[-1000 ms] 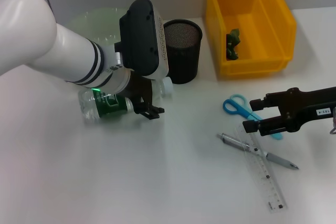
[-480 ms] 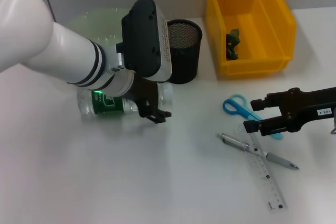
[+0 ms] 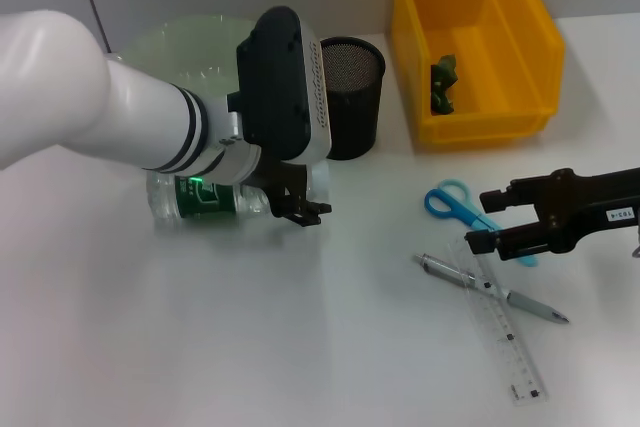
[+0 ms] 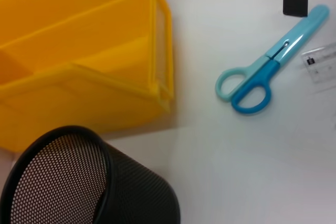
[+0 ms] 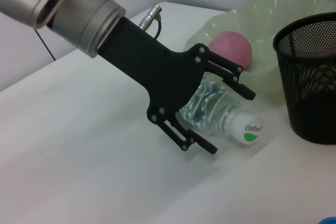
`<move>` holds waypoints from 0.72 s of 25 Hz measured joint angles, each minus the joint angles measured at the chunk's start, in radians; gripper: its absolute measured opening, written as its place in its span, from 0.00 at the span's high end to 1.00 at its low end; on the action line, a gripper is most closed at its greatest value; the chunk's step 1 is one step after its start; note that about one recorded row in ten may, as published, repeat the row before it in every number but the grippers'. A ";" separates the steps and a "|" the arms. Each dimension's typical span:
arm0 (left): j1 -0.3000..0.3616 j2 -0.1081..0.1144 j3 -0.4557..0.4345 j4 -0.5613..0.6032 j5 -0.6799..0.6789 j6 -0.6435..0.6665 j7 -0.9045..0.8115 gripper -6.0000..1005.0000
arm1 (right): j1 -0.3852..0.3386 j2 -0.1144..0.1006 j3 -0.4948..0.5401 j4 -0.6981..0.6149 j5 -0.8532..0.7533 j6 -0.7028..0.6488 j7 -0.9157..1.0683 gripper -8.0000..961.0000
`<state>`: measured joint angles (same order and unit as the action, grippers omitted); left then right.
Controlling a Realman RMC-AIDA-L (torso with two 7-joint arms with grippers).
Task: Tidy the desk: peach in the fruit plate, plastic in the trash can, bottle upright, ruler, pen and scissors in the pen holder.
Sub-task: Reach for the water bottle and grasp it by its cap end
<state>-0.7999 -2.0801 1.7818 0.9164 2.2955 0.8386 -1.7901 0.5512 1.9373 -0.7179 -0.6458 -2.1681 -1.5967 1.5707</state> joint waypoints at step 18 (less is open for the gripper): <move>0.009 0.000 0.061 -0.005 0.015 -0.042 -0.014 0.26 | -0.004 0.003 0.000 0.000 -0.001 -0.003 -0.002 0.19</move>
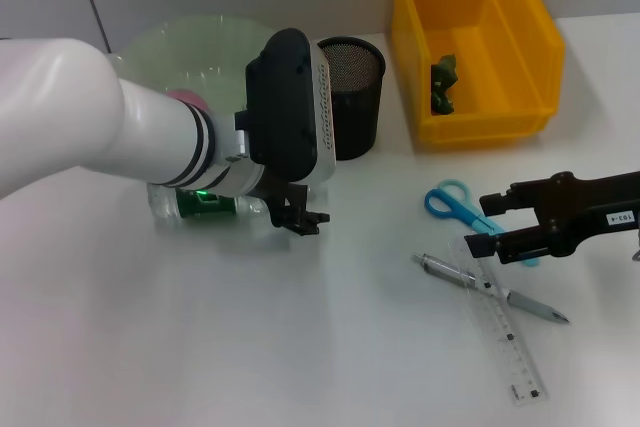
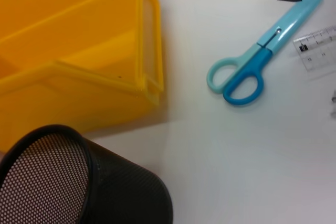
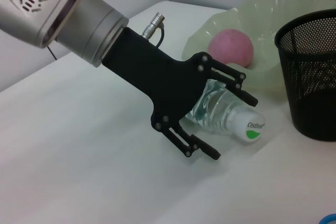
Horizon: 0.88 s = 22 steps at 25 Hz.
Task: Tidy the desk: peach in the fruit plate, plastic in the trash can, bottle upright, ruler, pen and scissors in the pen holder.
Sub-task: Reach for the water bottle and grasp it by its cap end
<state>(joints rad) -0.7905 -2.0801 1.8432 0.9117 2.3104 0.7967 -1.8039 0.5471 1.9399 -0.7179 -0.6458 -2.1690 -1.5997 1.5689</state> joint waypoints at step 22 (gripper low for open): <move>0.005 0.000 0.043 0.001 0.055 -0.047 -0.042 0.42 | -0.004 0.002 0.000 0.000 0.003 -0.006 0.000 0.19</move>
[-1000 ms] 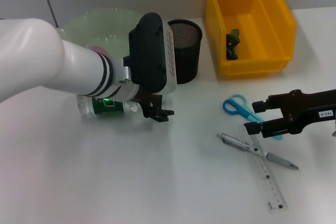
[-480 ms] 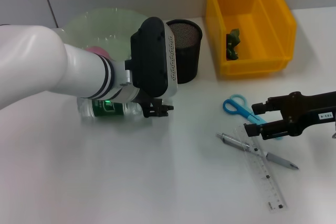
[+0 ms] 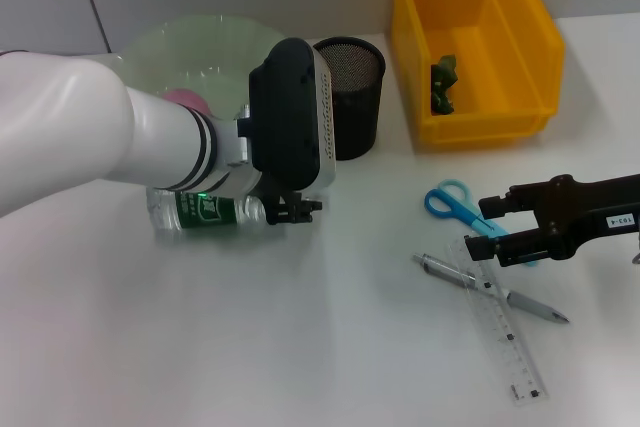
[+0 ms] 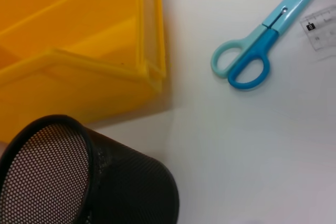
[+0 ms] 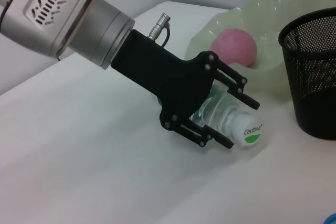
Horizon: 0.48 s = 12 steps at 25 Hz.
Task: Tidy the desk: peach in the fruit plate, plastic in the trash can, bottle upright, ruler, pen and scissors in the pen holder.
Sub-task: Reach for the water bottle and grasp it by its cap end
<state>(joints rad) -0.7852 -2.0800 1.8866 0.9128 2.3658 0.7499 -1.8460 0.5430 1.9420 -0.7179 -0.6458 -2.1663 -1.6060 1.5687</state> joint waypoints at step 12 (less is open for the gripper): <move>0.000 0.000 0.006 -0.003 0.005 -0.004 -0.003 0.43 | 0.000 0.002 0.000 0.000 0.002 0.002 0.001 0.19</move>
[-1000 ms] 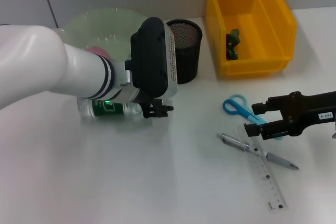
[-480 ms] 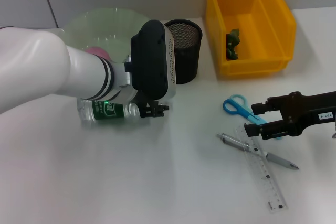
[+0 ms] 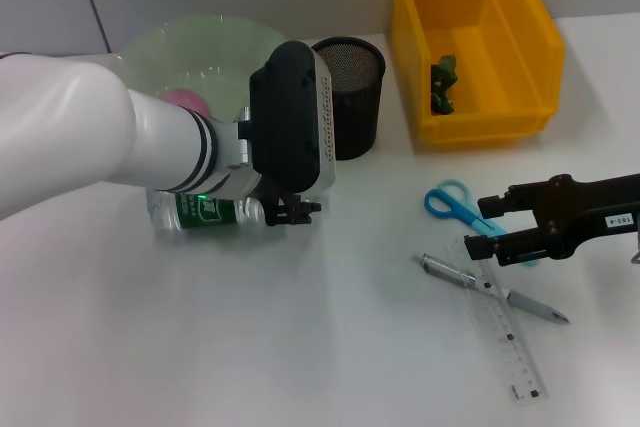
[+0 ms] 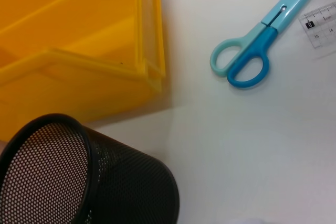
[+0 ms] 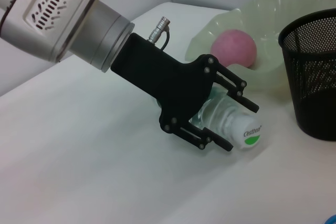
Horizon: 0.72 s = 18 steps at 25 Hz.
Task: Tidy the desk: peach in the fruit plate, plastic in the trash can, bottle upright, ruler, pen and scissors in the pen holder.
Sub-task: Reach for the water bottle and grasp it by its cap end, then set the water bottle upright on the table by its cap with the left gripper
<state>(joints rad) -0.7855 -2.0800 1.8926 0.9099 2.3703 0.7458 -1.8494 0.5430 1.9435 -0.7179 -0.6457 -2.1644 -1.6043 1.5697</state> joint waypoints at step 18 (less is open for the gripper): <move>0.009 0.000 0.022 0.001 0.019 -0.033 -0.014 0.54 | 0.000 0.000 0.000 0.000 0.002 -0.002 0.001 0.19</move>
<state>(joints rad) -0.7760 -2.0801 1.9151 0.9107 2.3892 0.7124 -1.8638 0.5430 1.9435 -0.7179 -0.6457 -2.1626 -1.6060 1.5708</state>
